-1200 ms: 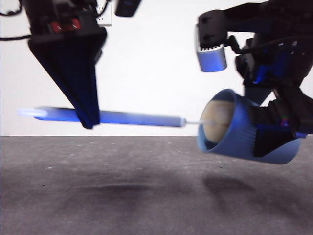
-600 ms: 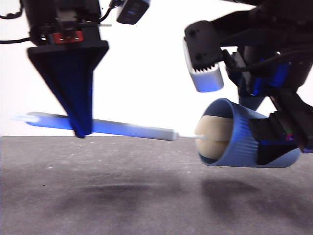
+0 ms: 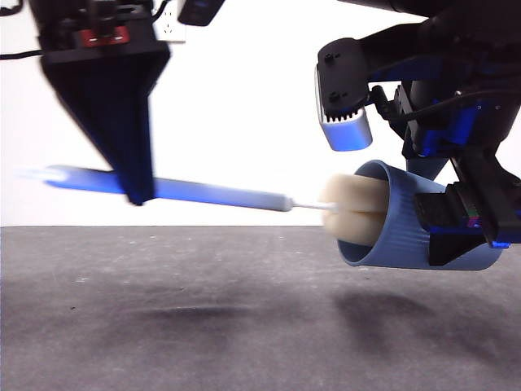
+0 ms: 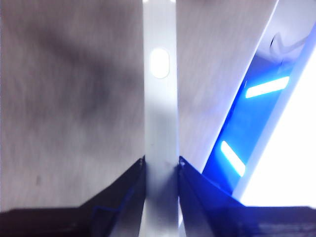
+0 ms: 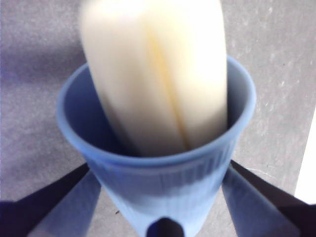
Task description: Pick up the cup brush,pick up the cup,insert the brush into the cup,clean the cup,put the cup brush back,put the cup back to the fixed position on the table
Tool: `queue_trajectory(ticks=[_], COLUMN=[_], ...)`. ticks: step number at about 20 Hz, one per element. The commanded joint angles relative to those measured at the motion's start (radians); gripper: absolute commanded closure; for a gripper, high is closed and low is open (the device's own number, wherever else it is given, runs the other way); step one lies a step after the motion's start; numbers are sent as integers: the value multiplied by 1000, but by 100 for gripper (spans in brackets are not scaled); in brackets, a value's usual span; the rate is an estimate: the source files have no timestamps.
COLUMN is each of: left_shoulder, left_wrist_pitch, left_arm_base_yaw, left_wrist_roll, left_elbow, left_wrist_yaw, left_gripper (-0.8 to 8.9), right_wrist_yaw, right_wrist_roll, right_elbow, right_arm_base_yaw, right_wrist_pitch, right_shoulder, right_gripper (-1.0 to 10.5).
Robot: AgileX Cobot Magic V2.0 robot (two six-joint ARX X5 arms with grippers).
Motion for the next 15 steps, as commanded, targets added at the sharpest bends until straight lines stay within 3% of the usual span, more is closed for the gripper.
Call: queue_trajectory(ticks=[1,8,10,15], left_shoulder=[14,59,56,46], left_wrist_pitch=[67,114,92,-8], left_arm_base_yaw=[-20,-56,-48,-18], left_wrist_roll=[-23,-55,-68,-67], left_elbow=[-5,-5,-5,-5], left_wrist_yaw=[30,42,-5,-85], left_gripper=[822,822,822,822], right_wrist_yaw=[-12,-17,11,45], right_wrist_roll=[9,6,11,106], right_elbow=[3,3,3,3], right_arm_base_yaw=[33,106,97,21], right_wrist_pitch=[13,35,16,-27], right_shoulder=[4,4,4,2], right_gripper=[963,963,963,963])
